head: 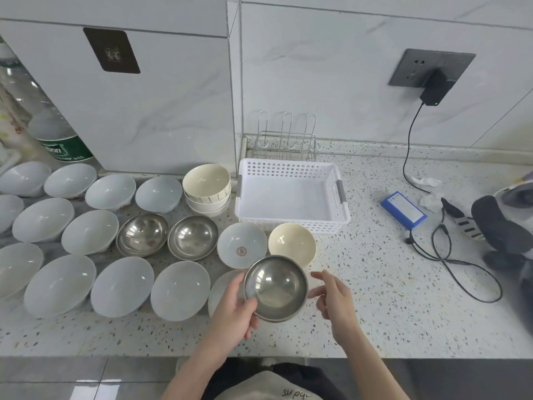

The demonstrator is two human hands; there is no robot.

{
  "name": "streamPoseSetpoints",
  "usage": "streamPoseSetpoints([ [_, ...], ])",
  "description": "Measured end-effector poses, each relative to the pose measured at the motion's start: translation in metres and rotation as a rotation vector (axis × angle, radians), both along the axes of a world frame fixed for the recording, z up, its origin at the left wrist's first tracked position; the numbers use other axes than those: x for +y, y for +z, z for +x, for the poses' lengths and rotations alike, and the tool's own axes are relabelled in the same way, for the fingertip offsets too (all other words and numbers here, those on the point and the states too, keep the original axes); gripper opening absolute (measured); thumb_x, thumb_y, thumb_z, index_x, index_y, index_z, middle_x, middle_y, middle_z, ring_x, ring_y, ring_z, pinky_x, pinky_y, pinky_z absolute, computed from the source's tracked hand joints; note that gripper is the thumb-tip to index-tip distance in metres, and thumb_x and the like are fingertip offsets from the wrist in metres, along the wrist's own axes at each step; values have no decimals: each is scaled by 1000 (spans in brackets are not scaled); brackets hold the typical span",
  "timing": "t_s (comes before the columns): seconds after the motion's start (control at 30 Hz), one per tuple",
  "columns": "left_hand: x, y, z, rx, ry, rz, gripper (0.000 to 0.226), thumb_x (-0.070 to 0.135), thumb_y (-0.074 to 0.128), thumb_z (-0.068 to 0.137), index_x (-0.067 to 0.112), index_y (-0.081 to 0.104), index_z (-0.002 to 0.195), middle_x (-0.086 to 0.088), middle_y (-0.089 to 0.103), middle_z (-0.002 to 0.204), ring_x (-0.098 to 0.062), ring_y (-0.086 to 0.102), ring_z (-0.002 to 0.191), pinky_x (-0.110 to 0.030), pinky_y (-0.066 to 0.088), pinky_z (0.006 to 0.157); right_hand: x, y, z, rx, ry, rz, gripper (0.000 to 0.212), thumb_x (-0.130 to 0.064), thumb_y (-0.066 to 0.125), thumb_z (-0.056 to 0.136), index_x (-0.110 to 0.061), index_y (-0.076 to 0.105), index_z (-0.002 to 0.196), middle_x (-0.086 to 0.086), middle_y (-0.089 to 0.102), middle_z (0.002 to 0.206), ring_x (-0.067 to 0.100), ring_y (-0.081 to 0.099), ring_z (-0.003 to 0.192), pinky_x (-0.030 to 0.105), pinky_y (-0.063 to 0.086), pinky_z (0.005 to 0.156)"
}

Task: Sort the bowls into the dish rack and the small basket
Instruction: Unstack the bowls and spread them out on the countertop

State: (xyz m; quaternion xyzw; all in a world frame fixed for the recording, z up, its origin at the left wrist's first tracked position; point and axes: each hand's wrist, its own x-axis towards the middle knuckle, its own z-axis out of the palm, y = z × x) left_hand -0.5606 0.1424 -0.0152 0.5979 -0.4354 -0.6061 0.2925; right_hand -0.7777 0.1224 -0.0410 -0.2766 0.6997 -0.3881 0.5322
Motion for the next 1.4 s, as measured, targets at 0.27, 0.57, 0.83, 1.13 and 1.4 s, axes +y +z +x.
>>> streamPoseSetpoints([
  [0.27,-1,-14,-32,-186,-255,-25,54,29,46,100,37,27,150,5,62,61,2,61,53,-18,45,50,40,-2,-20,179,194,-86,23,-28,51,99,-19,71,92,2,62,57,4,50,50,27,39,54],
  [0.57,-6,-19,-40,-485,-496,-146,95,54,65,81,43,4,153,8,60,65,-4,63,64,-20,51,61,42,-16,-31,391,283,-48,20,-23,54,97,-23,61,115,2,69,63,3,59,51,15,41,45],
  [0.83,-5,-16,-42,-658,-560,-171,102,53,66,77,42,-4,151,14,56,69,-2,57,65,-15,40,53,34,-19,-32,410,340,-53,27,-29,54,97,-20,60,122,-4,69,62,3,54,46,15,38,44],
  [1.13,-7,-20,-41,-799,-585,-133,102,50,64,83,27,-4,155,7,65,96,-14,63,84,-26,48,67,32,-19,-27,404,408,-24,27,-24,50,98,-22,57,123,4,71,68,3,42,36,15,33,40],
  [1.4,-12,-10,-37,-690,-569,-116,94,47,63,85,29,2,156,6,66,90,-12,65,87,-32,55,78,23,-9,-34,502,440,48,26,-38,51,94,-31,61,117,-4,72,65,2,48,41,20,40,46],
])
